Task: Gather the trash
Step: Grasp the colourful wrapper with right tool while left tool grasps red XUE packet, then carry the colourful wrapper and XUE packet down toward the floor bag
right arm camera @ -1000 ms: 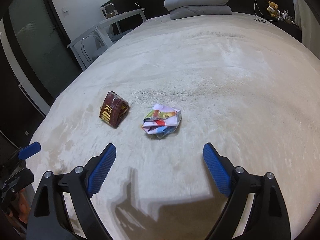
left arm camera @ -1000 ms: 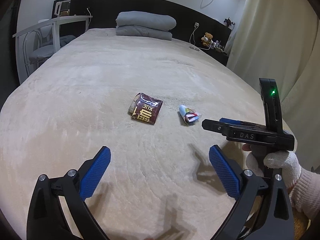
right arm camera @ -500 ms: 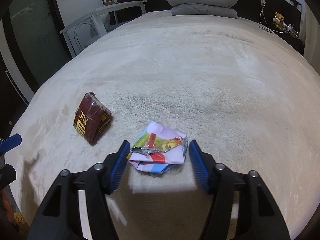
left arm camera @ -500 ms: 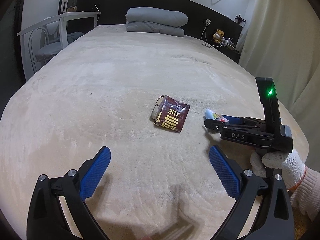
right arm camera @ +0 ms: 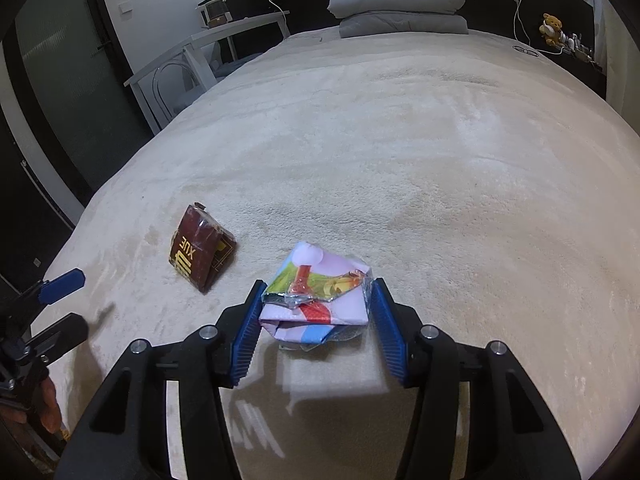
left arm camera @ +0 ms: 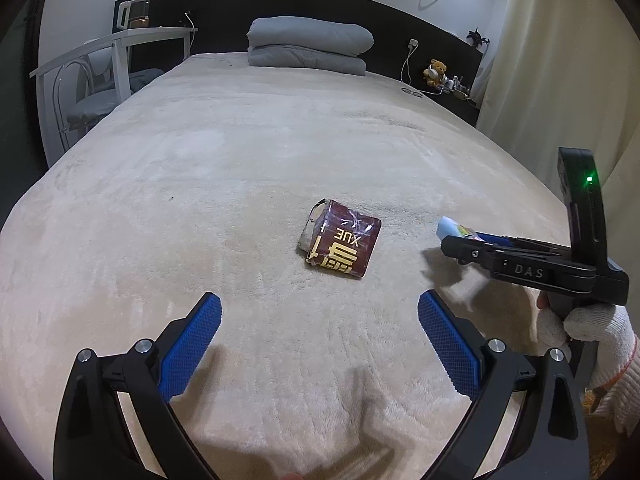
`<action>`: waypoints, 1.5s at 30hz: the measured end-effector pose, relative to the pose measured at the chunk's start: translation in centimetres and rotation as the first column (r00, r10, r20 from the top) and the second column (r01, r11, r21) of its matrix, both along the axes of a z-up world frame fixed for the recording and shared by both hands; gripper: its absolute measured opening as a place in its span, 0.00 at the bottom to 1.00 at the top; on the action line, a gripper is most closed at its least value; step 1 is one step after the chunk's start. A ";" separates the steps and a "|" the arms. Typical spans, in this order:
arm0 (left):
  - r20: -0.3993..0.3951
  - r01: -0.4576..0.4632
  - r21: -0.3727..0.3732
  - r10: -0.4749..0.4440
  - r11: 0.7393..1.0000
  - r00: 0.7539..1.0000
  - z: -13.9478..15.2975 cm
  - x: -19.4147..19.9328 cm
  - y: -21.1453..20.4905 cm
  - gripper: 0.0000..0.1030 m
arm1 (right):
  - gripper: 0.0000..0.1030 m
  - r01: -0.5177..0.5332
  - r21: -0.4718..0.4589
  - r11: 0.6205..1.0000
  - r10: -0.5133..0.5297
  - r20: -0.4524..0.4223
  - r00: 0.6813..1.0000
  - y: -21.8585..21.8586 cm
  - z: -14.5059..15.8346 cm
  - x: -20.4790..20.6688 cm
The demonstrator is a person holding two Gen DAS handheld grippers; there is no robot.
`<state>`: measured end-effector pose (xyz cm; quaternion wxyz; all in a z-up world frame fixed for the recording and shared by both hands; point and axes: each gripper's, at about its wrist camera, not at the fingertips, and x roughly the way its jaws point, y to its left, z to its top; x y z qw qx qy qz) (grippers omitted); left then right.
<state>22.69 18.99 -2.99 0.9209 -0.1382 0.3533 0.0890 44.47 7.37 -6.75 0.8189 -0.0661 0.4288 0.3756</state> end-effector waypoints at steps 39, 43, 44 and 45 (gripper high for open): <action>-0.099 -0.014 0.139 0.028 0.990 0.995 -4.1 10.6 -1.2 0.63 | 0.51 -0.015 0.050 0.999 0.015 0.009 1.000 -8.5 4.0 -1.2; -0.087 -0.007 0.133 0.019 0.991 0.996 -3.6 9.8 -1.5 0.63 | 0.51 -0.015 0.041 0.999 0.014 0.010 1.000 -8.6 3.9 -1.2; -0.085 -0.007 0.130 0.018 0.991 0.996 -3.5 9.6 -1.7 0.63 | 0.51 -0.014 0.039 0.999 0.014 0.009 1.000 -8.6 3.8 -1.2; -0.082 -0.005 0.129 0.015 0.992 0.997 -3.3 9.5 -1.9 0.63 | 0.51 -0.014 0.036 0.999 0.014 0.010 1.000 -8.6 3.8 -1.2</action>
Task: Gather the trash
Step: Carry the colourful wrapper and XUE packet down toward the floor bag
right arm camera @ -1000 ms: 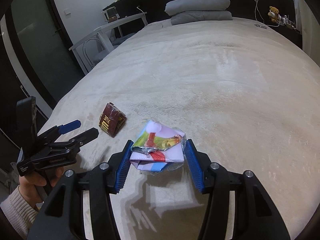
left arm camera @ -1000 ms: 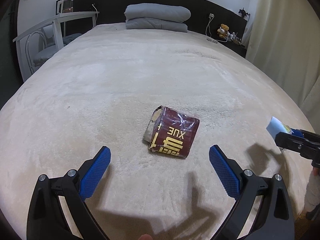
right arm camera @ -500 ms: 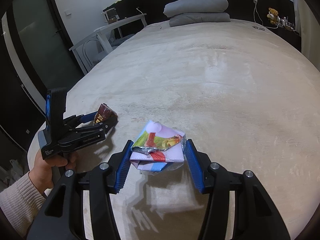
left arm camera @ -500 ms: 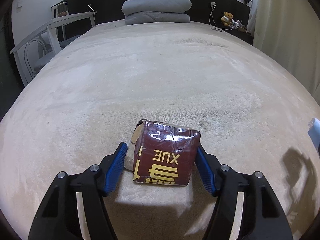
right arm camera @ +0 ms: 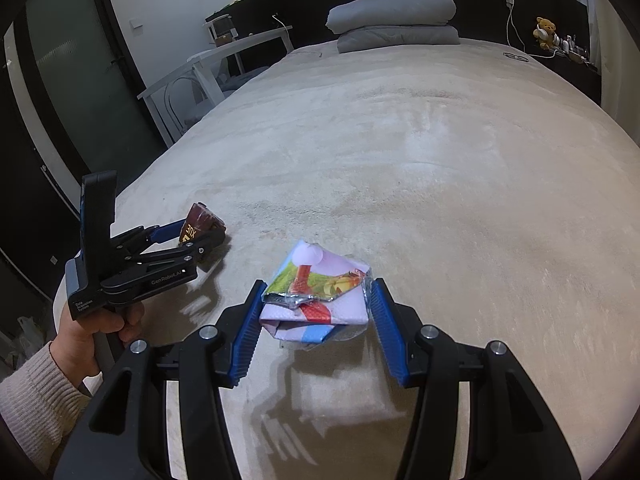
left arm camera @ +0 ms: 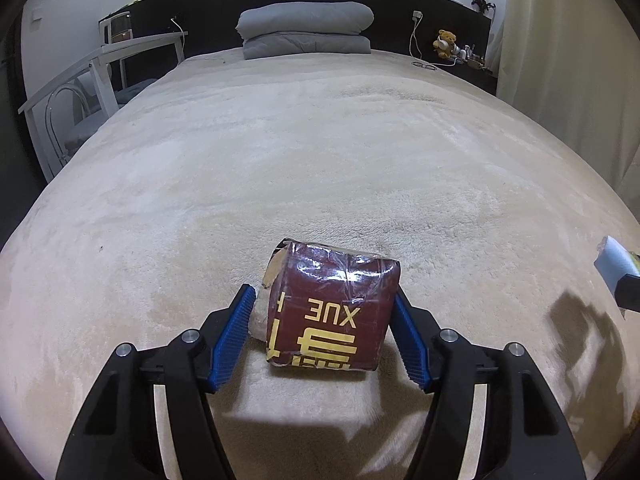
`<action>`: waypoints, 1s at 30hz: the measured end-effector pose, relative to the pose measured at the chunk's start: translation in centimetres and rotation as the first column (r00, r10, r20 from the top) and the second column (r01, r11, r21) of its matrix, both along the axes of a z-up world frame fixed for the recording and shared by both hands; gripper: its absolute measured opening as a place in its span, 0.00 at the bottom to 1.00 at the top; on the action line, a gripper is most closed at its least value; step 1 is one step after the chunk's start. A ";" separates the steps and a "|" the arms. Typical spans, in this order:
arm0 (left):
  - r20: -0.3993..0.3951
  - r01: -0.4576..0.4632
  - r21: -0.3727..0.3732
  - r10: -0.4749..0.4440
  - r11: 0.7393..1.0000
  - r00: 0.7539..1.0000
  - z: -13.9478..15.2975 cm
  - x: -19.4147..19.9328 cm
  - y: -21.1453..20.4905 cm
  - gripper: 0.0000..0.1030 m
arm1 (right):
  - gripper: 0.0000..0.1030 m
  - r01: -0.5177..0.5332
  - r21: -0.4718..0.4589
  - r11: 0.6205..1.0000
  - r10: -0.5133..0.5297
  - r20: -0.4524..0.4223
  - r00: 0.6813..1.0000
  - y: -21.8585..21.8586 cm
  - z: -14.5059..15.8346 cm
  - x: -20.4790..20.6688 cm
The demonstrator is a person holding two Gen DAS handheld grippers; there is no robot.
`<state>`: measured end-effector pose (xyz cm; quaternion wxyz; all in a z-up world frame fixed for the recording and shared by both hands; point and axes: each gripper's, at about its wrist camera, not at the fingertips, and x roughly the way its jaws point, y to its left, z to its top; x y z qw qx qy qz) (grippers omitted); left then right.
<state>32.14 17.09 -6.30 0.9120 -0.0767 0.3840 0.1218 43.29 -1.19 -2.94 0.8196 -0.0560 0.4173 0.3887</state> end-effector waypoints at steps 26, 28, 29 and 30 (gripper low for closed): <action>0.164 0.030 -0.077 -0.017 0.997 0.986 5.9 -9.8 -5.3 0.63 | 0.52 0.093 0.053 0.994 -0.095 0.033 0.995 -5.1 2.0 -3.7; 0.173 0.030 -0.089 -0.015 0.996 0.985 6.0 -10.8 -6.0 0.63 | 0.52 0.108 0.042 0.993 -0.109 0.029 0.994 -5.6 1.7 -4.2; 0.178 0.032 -0.096 -0.015 0.995 0.984 6.0 -11.4 -6.4 0.63 | 0.52 0.114 0.035 0.993 -0.115 0.025 0.993 -5.8 1.6 -4.5; 0.182 0.035 -0.101 -0.016 0.994 0.983 6.0 -11.9 -6.8 0.63 | 0.52 0.118 0.031 0.993 -0.119 0.024 0.993 -6.0 1.4 -4.8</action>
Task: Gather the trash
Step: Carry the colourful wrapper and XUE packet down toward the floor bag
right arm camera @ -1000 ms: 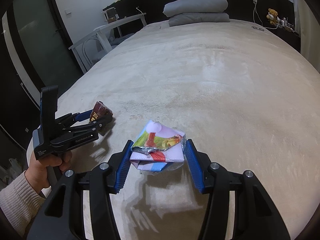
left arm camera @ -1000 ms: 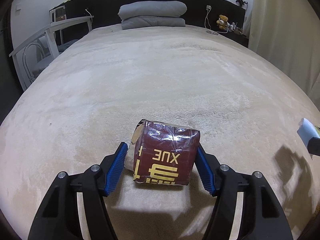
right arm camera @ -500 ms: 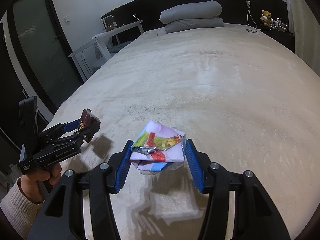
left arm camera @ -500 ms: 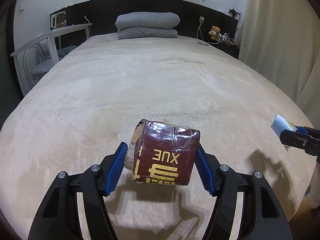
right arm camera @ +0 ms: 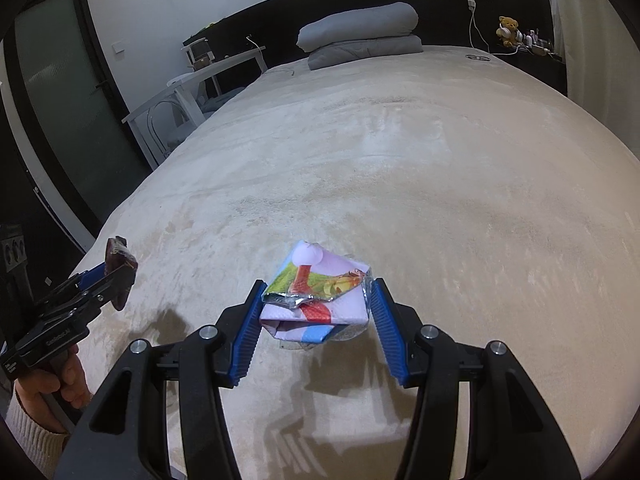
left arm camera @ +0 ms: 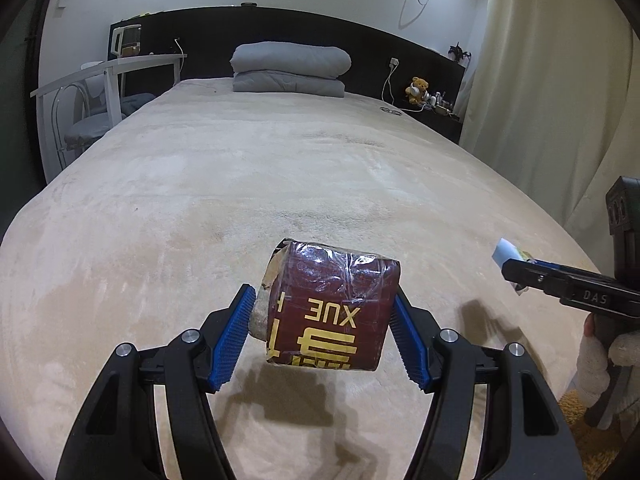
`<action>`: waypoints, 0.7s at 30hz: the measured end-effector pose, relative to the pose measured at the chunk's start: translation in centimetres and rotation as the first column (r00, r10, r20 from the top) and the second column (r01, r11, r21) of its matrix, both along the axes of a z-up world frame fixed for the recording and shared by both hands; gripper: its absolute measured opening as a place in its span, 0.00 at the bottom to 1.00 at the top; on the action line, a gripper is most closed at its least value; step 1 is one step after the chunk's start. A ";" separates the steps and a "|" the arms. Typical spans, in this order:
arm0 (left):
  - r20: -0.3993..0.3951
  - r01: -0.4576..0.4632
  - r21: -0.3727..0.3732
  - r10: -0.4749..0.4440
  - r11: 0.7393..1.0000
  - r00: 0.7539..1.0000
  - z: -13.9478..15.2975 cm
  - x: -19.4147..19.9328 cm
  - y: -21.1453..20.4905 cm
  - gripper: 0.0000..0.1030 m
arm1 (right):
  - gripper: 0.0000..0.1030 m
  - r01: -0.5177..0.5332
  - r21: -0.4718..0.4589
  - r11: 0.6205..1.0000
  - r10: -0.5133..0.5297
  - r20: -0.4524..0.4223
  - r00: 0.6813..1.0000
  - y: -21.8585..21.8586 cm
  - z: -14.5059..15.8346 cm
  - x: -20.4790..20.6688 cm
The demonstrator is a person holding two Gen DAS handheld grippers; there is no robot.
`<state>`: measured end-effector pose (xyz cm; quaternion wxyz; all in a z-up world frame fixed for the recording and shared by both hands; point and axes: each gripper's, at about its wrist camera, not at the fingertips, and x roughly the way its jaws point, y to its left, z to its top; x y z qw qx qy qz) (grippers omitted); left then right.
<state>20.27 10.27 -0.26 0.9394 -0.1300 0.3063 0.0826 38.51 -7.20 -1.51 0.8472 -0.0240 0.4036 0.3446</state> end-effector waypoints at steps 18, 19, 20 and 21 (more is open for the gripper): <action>0.030 0.061 -0.002 -0.060 0.998 0.998 -0.8 -10.2 -7.8 0.63 | 0.52 -0.010 0.046 0.999 0.010 0.008 1.000 -5.1 -0.2 -10.8; 0.031 0.065 -0.001 -0.065 0.998 0.997 -0.8 -10.7 -8.2 0.63 | 0.52 -0.010 0.051 0.999 0.010 0.007 1.000 -5.5 -0.2 -11.3; 0.034 0.069 0.002 -0.069 0.998 0.997 -0.8 -11.1 -8.6 0.63 | 0.52 -0.013 0.057 0.998 0.012 0.004 1.000 -5.8 -0.3 -11.8; 0.038 0.073 0.003 -0.073 0.997 0.997 -0.7 -11.6 -8.9 0.63 | 0.52 -0.016 0.059 0.998 0.016 0.004 1.000 -6.0 -0.2 -12.3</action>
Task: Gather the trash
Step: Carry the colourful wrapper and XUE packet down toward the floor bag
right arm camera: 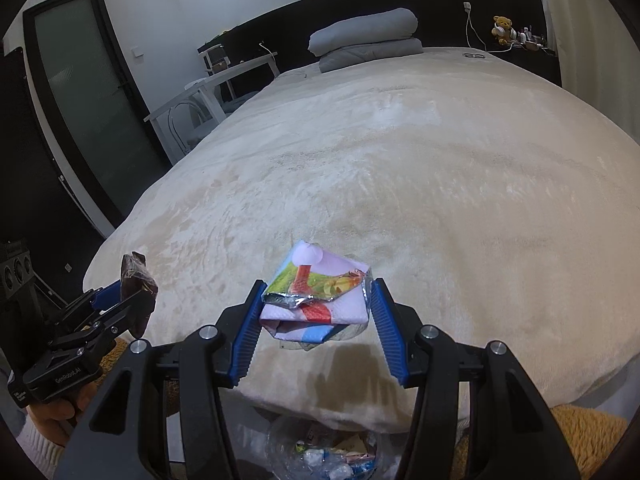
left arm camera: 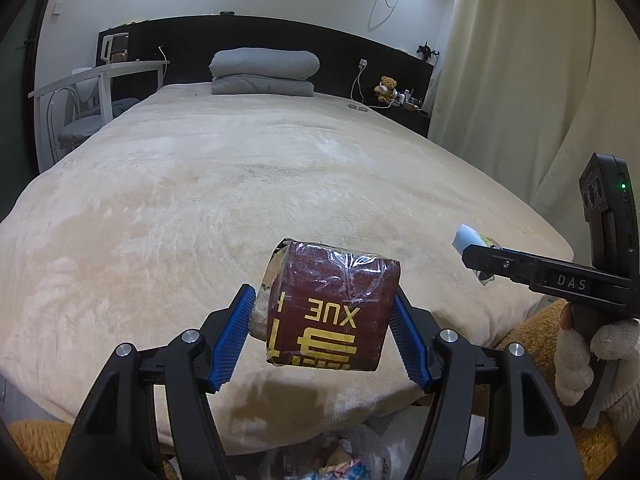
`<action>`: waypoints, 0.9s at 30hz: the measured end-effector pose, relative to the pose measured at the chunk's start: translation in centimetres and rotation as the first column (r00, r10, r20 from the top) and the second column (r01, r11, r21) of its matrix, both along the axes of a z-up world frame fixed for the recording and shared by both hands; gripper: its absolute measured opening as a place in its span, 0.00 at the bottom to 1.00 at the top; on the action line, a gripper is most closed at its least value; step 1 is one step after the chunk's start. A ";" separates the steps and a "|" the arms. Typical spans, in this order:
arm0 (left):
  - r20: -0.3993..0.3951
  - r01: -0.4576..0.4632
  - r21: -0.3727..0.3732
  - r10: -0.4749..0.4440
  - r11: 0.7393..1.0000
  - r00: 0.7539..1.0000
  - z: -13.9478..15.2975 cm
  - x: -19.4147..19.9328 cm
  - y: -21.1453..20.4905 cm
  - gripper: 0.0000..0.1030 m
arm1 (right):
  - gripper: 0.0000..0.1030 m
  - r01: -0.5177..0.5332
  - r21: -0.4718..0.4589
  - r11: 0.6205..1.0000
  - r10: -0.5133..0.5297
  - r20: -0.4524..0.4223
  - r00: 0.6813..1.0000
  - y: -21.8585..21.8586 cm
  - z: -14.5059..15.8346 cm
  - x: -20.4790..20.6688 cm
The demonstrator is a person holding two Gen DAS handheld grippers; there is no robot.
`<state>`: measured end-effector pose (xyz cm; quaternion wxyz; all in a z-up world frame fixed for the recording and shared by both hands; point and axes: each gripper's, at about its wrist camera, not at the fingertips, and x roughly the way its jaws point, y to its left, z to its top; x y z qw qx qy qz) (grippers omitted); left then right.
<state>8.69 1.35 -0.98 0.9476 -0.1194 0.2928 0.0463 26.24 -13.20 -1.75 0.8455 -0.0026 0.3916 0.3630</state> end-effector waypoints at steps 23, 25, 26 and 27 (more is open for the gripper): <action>-0.051 0.051 -0.092 -0.055 0.994 0.997 -2.4 -5.5 -3.6 0.63 | 0.52 -0.104 0.018 0.994 0.106 -0.125 0.987 -2.3 -2.7 -8.0; -0.060 0.060 -0.093 -0.065 0.994 0.996 -2.7 -5.7 -3.9 0.63 | 0.52 -0.117 0.003 0.993 0.116 -0.142 0.983 -2.1 -3.1 -8.2; -0.068 0.064 -0.098 -0.070 0.993 0.995 -2.9 -5.8 -4.1 0.63 | 0.52 -0.119 -0.001 0.993 0.118 -0.153 0.981 -2.1 -3.3 -8.3; -0.079 0.067 -0.104 -0.076 0.992 0.994 -3.2 -5.9 -4.2 0.63 | 0.52 -0.123 -0.003 0.992 0.120 -0.170 0.978 -2.1 -3.6 -8.3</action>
